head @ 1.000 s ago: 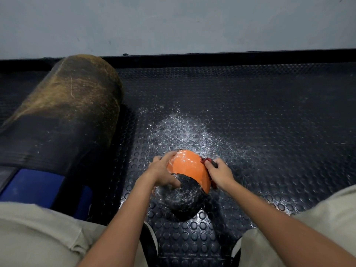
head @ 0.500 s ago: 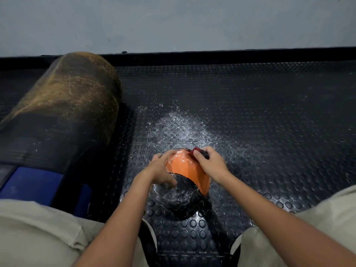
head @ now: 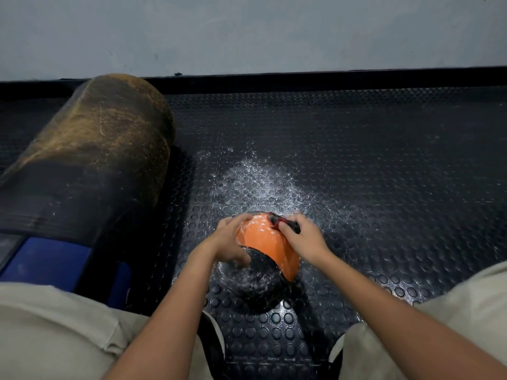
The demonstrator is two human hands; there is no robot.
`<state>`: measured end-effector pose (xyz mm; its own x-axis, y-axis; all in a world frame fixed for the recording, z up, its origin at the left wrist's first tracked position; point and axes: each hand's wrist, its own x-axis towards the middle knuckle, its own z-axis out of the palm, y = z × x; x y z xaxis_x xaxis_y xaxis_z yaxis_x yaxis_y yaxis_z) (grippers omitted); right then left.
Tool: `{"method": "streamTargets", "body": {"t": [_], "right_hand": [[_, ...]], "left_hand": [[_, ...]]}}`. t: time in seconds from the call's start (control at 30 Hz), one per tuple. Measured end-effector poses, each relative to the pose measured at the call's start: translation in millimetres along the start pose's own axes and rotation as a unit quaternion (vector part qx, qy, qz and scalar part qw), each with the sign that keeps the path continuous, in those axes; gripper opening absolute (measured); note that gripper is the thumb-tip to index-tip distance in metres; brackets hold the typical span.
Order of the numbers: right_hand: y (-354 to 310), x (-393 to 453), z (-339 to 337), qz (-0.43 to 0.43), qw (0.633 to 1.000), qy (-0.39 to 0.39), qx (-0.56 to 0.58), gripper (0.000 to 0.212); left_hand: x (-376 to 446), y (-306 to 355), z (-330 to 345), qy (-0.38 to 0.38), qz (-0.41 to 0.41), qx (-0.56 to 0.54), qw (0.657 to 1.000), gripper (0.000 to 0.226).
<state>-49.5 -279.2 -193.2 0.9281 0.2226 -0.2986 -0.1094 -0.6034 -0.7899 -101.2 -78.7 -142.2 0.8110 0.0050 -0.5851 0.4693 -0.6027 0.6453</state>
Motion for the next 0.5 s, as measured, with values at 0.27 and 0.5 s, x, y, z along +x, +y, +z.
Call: {"method": "streamTargets", "body": {"t": [0.27,0.5], "right_hand": [[1.7,3.6,5.7,0.042,0.999,0.03,0.011,0.025],[22.0,2.5,2.3,0.125,0.992,0.012,0.012,0.031]], "left_hand": [[-3.9,5.0,-1.3,0.025,-0.017,0.047,0.998,0.105],[0.3,0.6,-0.7,0.035,-0.007,0.02,0.999,0.103]]}}
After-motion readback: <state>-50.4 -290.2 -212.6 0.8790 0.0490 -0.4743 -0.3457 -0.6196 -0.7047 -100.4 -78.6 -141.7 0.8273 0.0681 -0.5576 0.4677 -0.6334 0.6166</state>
